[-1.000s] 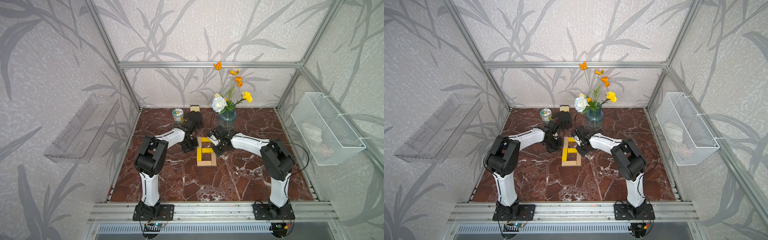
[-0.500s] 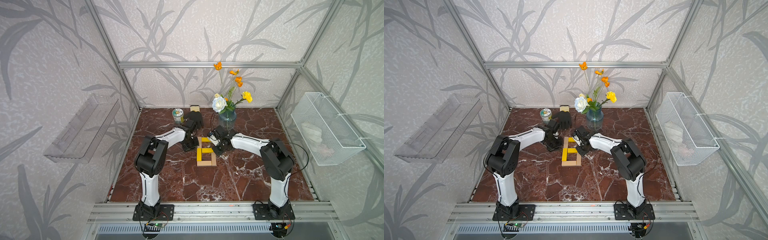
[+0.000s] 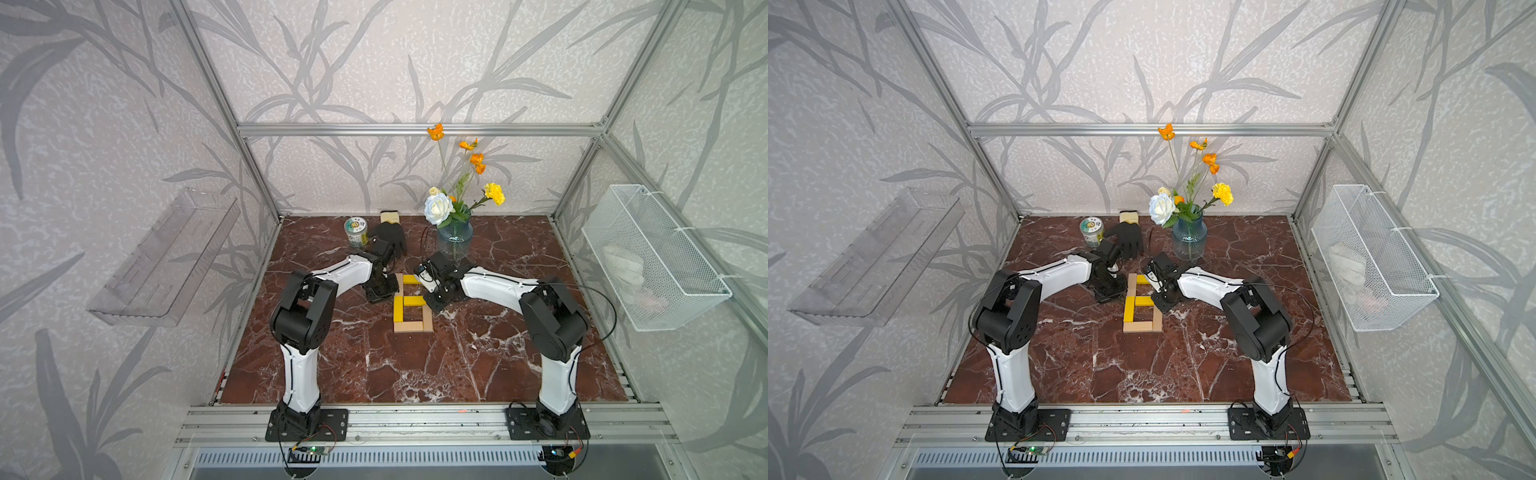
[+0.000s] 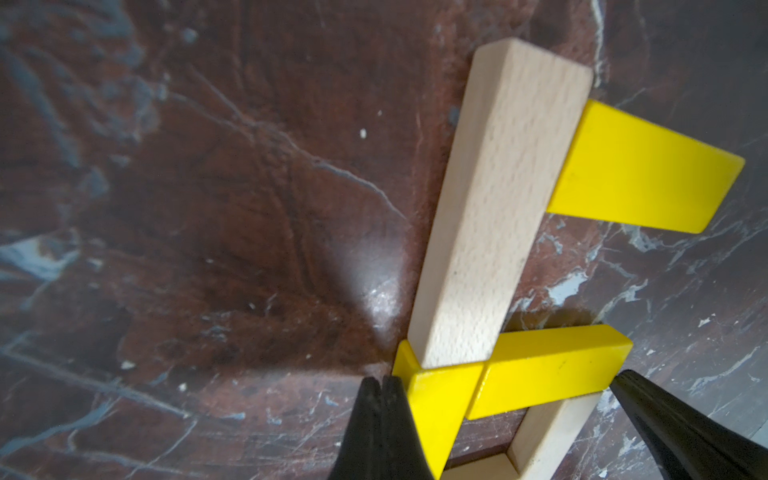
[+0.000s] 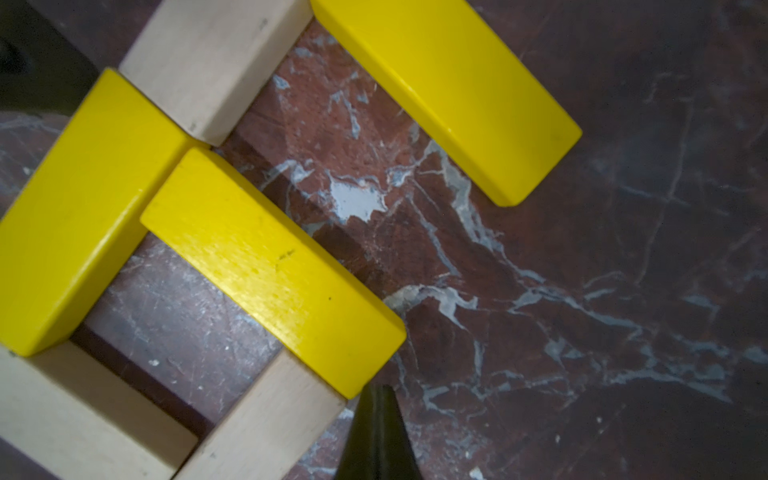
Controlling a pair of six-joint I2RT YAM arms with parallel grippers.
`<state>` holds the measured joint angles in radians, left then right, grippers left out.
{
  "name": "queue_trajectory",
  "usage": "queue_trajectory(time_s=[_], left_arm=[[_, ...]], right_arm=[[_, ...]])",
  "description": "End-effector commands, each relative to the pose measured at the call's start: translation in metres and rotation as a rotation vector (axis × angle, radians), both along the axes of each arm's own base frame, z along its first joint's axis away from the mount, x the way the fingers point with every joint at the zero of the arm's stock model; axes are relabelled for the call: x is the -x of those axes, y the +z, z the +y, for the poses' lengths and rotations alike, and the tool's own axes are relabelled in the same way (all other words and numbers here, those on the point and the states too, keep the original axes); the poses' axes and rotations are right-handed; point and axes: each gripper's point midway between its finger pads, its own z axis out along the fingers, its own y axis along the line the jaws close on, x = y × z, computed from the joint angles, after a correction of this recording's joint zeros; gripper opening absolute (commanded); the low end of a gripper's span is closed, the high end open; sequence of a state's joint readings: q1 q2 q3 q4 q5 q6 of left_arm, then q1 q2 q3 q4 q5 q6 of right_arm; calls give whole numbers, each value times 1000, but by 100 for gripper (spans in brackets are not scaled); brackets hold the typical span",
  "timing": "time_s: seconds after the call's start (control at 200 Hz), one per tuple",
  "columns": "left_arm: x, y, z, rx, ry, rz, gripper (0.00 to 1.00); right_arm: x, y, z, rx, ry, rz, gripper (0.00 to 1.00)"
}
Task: Assemble the number 6 with building blocks
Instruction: Adjust the building block at the center of the board, then reset both arms
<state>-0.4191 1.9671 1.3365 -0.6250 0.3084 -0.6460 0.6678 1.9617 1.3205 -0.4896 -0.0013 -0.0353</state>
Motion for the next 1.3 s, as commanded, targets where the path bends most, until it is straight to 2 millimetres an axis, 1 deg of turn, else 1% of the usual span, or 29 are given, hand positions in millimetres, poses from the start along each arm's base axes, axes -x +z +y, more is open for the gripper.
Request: queue_trajectory(time_s=[0.0, 0.56, 0.675, 0.76, 0.83, 0.905, 0.935, 0.965, 0.975, 1.0, 1.02, 1.08, 1.105, 1.155, 1.205, 1.24, 1.295], left_arm=[[2, -2, -2, -9, -18, 13, 0], [3, -4, -2, -13, -17, 20, 0], [3, -3, 2, -32, -7, 18, 0], [4, -2, 7, -45, 8, 12, 0], [4, 1, 12, -54, 23, 0, 0], [4, 4, 22, -76, 53, -10, 1], [5, 5, 26, -84, 64, -10, 3], [6, 7, 31, -92, 73, -12, 8], [6, 7, 33, -96, 75, -11, 11], [7, 9, 38, -107, 84, -15, 22], [7, 11, 41, -114, 89, -22, 29], [9, 18, 53, -145, 95, -50, 42], [8, 21, 57, -159, 98, -64, 47], [8, 29, 65, -181, 98, -90, 51], [6, 37, 73, -204, 96, -114, 54], [4, 43, 78, -217, 96, -132, 55], [0, 55, 87, -246, 104, -168, 58]], right_arm=[[5, -8, 0, 11, 0, 16, 0], [4, -8, -1, 18, -1, 11, 0], [3, -8, -8, 47, -12, -8, 0], [-2, -2, -17, 74, -40, -58, 0], [-5, 4, -22, 77, -58, -93, 9], [-6, 9, -26, 71, -74, -112, 15], [-7, 12, -27, 71, -80, -121, 18], [-7, 13, -29, 72, -89, -124, 20], [-7, 14, -29, 71, -90, -127, 22], [-6, 16, -30, 70, -91, -129, 26], [-6, 18, -31, 69, -92, -133, 29], [-6, 24, -33, 67, -97, -149, 32], [-6, 27, -34, 66, -98, -158, 34], [-8, 34, -37, 67, -100, -177, 37], [-9, 42, -39, 67, -105, -194, 42], [-10, 46, -42, 67, -110, -203, 50], [-13, 56, -44, 53, -115, -223, 57]])
